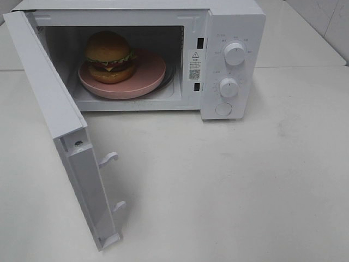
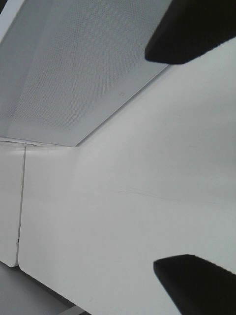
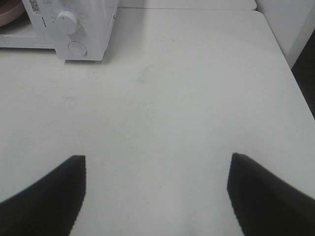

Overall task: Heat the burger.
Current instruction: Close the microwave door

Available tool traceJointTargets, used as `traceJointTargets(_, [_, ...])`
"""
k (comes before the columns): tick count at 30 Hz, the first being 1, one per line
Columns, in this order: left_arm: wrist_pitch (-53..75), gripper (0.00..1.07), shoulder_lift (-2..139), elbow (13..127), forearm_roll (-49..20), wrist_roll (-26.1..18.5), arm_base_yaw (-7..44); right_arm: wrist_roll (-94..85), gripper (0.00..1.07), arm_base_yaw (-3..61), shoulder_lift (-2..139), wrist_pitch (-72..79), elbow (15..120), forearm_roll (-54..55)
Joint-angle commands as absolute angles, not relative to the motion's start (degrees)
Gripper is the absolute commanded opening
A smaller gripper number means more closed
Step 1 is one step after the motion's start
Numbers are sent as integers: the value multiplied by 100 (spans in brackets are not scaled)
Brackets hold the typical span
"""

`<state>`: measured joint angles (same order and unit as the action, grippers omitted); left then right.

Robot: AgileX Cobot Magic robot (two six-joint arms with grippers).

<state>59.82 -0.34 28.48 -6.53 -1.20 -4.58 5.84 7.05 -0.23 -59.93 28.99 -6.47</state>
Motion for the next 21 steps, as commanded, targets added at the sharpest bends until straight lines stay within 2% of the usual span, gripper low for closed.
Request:
traceJointTargets(1, [5924, 101, -149, 2842, -659, -115, -441, 573, 76, 665, -178, -5936, 2899, -647])
traceJointTargets(21, [5924, 101, -149, 2842, -659, -115, -441, 573, 76, 665, -172, -5936, 2899, -647])
